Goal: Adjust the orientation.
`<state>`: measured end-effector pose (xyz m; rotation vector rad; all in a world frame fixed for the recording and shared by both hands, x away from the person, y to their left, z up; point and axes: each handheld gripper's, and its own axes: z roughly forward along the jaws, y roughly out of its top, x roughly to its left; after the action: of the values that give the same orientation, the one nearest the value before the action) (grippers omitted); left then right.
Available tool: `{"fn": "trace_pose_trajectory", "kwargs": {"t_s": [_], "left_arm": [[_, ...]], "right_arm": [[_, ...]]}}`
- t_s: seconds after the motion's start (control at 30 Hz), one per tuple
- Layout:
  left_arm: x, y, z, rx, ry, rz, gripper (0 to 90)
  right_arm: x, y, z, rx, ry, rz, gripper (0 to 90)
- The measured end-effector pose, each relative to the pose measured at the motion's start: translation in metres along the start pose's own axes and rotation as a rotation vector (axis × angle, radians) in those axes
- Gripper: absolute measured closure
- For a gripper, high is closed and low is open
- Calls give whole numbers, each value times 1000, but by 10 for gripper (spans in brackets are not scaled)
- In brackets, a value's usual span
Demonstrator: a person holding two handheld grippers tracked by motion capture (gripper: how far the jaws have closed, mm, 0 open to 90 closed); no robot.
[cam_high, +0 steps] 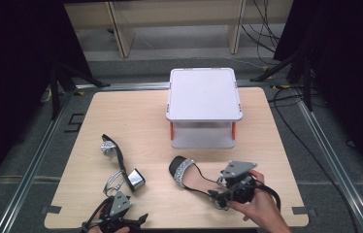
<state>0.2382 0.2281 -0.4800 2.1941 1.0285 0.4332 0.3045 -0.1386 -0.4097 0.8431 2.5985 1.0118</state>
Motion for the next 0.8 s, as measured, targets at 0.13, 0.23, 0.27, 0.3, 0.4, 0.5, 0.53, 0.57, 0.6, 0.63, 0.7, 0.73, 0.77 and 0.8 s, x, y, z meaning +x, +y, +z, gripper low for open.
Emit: {"fn": "trace_pose_trajectory", "kwargs": {"t_s": [0.13,0.23,0.27,0.3,0.4,0.5,0.53,0.57,0.6,0.63,0.7,0.73,0.77,0.8], "left_arm": [[1,0,-2,-1,-2,-10,152],[1,0,-1,-6,0,-3,152],[1,0,-1,-6,0,-3,152],[0,1,-2,-5,-1,-3,152],[0,1,-3,-7,-6,-2,152],[1,1,-2,-13,-3,-8,152],[1,1,-1,-15,-3,-14,152],[1,1,-1,-10,-4,-8,152],[2,1,-1,-6,-6,-3,152],[2,1,-1,-4,-9,-5,152],[1,1,0,-6,-8,-11,152],[1,1,0,-6,-8,-11,152],[1,2,0,-2,-15,-5,152],[0,2,1,-12,-18,-12,152]], "right_arm": [[-3,20,33,70,14,-47,247],[-2,30,52,130,24,-45,247],[-2,30,52,130,24,-45,247],[-1,33,55,147,33,-36,250],[5,38,65,193,29,-45,246],[7,39,70,226,22,-58,243],[7,38,71,232,16,-62,244],[7,38,72,238,14,-69,246],[7,37,72,251,5,-70,246],[6,36,74,253,5,-75,246],[4,34,77,267,21,-54,248],[4,34,77,267,21,-54,248],[2,32,81,288,19,-45,231],[1,31,83,293,17,-68,216]]}}
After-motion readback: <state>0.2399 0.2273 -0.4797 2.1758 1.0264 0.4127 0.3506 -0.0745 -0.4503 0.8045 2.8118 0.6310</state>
